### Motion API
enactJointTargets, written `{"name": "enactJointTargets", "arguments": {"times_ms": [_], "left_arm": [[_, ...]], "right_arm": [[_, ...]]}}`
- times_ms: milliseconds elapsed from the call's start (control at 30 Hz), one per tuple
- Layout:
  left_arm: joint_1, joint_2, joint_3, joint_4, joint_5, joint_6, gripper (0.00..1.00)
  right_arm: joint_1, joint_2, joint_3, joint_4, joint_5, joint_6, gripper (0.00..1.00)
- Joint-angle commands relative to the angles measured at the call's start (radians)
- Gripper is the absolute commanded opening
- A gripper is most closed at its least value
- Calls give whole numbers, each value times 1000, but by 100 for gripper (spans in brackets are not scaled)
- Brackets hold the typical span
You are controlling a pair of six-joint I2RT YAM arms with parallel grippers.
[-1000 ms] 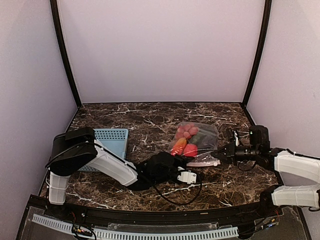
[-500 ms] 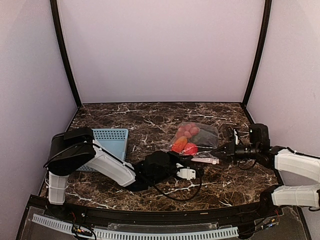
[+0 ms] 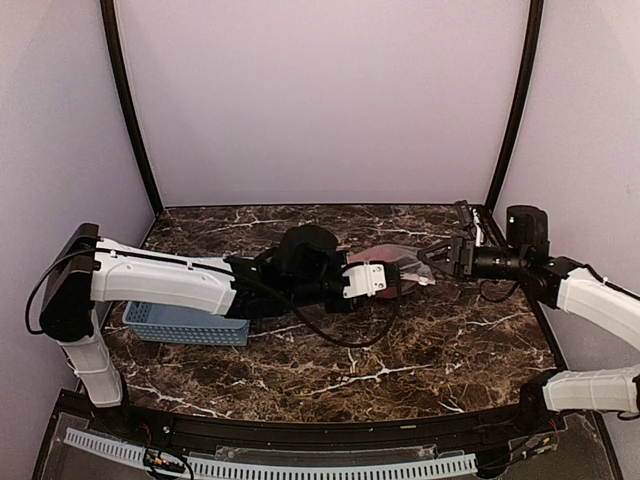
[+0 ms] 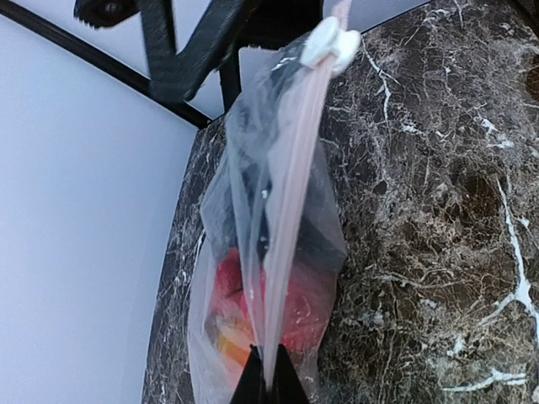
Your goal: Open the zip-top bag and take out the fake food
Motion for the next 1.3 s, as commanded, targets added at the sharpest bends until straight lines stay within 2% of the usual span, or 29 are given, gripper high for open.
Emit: {"name": "enactJointTargets", "arguments": {"times_ms": [0,167,300,533,700,867,1067,1167,1267], "left_arm": [[57,-78,113,-346,122,-181,1],[110,-132,177,-480,278,-252,1],[145,-143,297,-630,344,-278,1],[154,-122,464,-842,357,-305,1],[166,-103,578,-956,376,-344,1],[169,-89,658,-1036,372,-367,1],[170,-64,665,-1080,389,-386,1],[170,-61,666,-1076,401,-393,1],[170,-50,674,-1082,401,-395,1]], "right_arm": [[-6,-67,48,-20,74,-171,82],[-6,-189,27,8,103,-277,82],[-5,-255,-11,67,49,-333,82],[3,-296,-32,94,-35,-416,79],[17,-326,-62,169,-77,-413,77],[56,-306,-22,156,-87,-438,74],[129,-253,78,72,-84,-509,72],[175,-226,120,26,-85,-535,73],[227,-201,151,-28,-78,-563,79]]}}
